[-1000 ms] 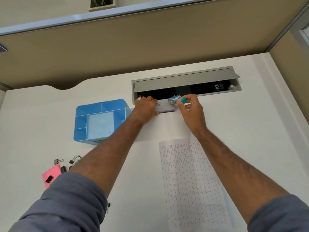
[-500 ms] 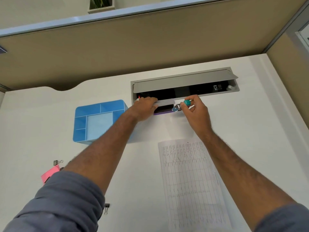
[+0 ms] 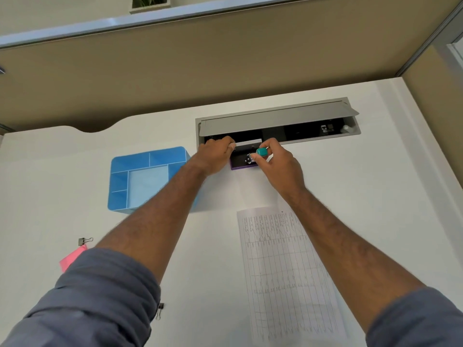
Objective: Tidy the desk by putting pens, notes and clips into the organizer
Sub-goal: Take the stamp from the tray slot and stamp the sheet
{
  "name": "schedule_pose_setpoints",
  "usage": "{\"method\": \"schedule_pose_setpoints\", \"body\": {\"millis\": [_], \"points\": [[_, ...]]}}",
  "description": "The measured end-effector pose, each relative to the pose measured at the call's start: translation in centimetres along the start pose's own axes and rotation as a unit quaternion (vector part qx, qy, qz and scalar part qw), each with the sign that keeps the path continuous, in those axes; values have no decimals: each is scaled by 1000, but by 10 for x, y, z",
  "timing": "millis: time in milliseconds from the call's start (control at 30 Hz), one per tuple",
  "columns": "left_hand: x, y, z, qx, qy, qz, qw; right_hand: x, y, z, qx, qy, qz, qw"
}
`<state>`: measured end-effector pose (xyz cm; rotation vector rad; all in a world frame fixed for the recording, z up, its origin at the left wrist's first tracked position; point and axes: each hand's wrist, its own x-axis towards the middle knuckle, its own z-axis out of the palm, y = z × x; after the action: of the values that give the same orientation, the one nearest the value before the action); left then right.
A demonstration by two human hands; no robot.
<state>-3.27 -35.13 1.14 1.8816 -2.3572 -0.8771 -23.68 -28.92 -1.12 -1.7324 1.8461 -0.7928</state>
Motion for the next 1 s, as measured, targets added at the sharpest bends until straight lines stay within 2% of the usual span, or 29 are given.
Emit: {"method": "schedule_pose_setpoints", "body": {"millis": [200, 467, 700, 1000], "points": [[3, 5, -4, -11, 16, -16, 1000, 9, -9, 8, -67, 13, -40, 997], [4, 9, -1, -52, 41, -33, 997, 26, -29, 13, -172, -25, -88, 981], [4, 10, 0, -85, 49, -45, 994, 39, -33, 11, -183, -50, -80, 978], [6, 10, 5, -119, 67, -55, 989, 12, -23, 11, -178, -41, -86, 979]]}}
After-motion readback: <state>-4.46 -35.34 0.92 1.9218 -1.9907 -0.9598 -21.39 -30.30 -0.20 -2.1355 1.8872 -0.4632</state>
